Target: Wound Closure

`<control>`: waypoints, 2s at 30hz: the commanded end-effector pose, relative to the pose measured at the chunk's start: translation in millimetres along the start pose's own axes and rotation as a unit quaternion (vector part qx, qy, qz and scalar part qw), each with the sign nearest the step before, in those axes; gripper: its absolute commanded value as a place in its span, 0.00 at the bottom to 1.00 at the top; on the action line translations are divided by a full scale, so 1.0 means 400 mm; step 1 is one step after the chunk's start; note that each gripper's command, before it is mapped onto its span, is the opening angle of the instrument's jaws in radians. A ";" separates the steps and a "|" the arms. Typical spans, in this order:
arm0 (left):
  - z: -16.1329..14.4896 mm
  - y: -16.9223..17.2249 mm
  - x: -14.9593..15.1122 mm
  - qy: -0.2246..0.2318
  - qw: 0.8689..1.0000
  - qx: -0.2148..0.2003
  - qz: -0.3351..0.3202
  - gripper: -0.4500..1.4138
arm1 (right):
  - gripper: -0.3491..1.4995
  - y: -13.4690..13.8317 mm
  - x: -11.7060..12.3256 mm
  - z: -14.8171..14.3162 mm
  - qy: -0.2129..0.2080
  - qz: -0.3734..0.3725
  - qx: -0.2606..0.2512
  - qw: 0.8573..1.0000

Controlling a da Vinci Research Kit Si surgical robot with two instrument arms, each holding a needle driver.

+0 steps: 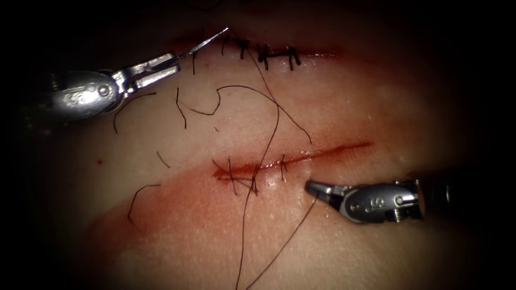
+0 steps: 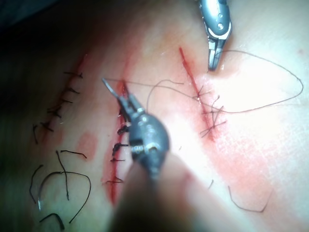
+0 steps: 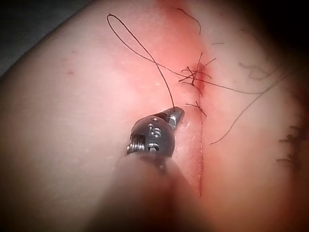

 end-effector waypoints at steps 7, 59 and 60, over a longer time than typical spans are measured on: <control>0.0017 0.0004 -0.0009 0.001 1.000 -0.001 0.000 0.00 | 0.00 -0.0130 0.0077 -0.0113 0.014 0.013 0.012 1.000; -0.0132 0.0143 -0.0161 -0.040 0.999 -0.019 0.018 0.00 | 0.99 -0.0245 0.0350 -0.0468 0.015 0.038 0.074 0.996; -0.0144 0.0154 -0.0182 -0.045 0.999 -0.021 0.017 0.00 | 0.99 -0.0234 0.0351 -0.0488 0.016 0.042 0.077 0.996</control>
